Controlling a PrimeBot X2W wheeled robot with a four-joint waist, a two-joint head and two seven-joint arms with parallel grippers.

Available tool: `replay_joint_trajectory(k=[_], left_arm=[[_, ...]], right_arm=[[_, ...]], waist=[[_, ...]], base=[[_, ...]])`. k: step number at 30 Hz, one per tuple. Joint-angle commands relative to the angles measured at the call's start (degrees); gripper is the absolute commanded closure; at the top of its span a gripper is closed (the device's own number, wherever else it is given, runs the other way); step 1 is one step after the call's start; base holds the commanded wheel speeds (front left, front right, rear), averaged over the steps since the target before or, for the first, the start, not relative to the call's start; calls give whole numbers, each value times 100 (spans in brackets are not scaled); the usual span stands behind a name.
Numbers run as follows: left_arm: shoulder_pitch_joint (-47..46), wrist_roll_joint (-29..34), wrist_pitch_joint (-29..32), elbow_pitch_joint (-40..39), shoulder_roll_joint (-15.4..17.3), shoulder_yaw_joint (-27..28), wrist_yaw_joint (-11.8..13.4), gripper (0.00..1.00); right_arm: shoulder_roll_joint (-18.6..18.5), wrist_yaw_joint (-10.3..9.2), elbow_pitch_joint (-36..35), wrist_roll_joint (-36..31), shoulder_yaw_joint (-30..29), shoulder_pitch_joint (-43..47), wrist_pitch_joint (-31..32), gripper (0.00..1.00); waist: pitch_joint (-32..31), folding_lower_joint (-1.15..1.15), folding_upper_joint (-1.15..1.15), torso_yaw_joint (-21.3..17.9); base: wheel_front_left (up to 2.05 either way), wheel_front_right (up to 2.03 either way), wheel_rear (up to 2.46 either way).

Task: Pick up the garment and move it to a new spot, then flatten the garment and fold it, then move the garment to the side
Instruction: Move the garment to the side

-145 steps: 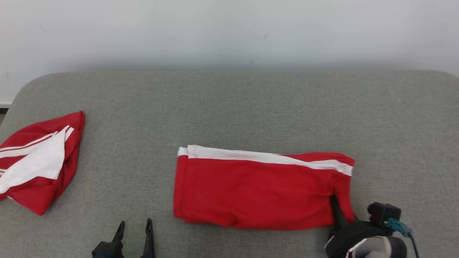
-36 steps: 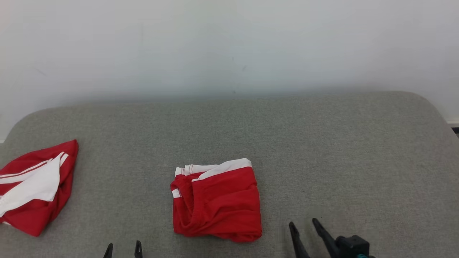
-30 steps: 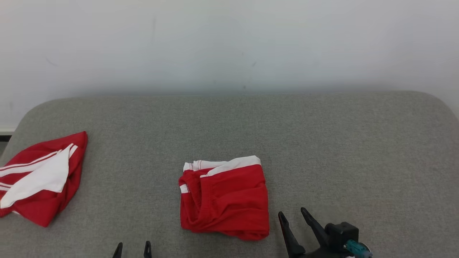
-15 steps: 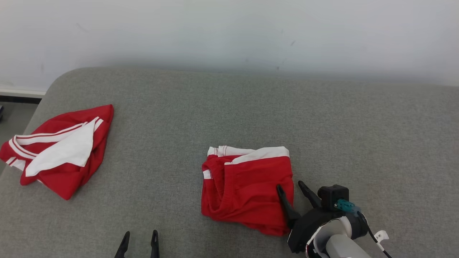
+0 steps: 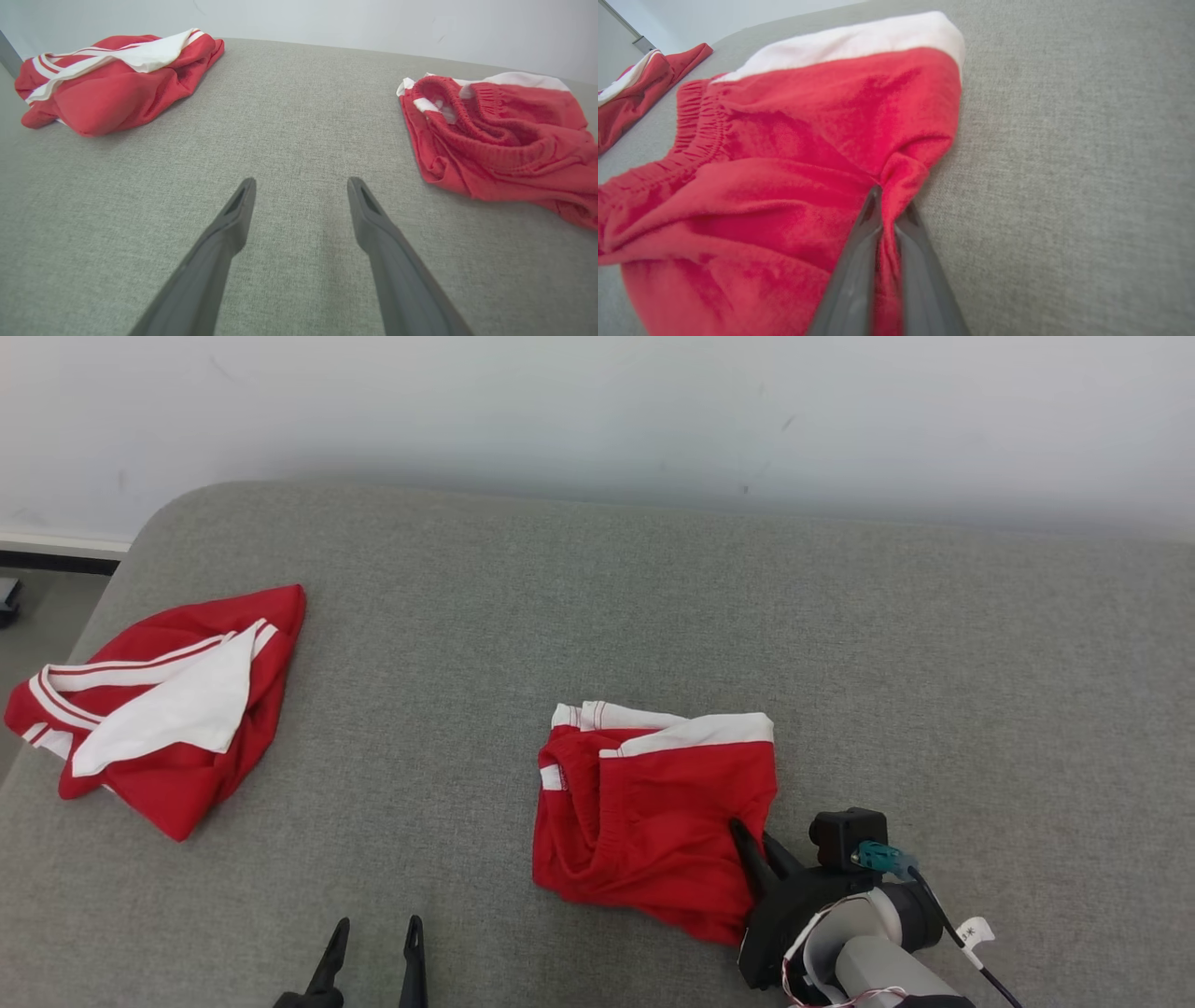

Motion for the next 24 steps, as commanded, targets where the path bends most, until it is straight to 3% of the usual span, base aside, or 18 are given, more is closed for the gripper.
replay_joint_trajectory(k=[1, 8, 24], left_arm=[[-20, 8, -19, -1, -2, 5, -2, 0], [87, 57, -19, -23, -2, 126, -36, 0], [-134, 53, -19, -21, -2, 153, -45, 0]], right_arm=[[8, -15, 100, 18, 10, 29, -36, 100], [-14, -15, 214, -8, -97, 27, -204, 100], [-110, -15, -198, -147, -298, 188, -223, 100]], waist=[[-42, -1, 0, -68], [-201, -1, 0, -550], [-129, -1, 0, -2467]], base=[[0, 0, 0], [0, 0, 0], [0, 0, 0]])
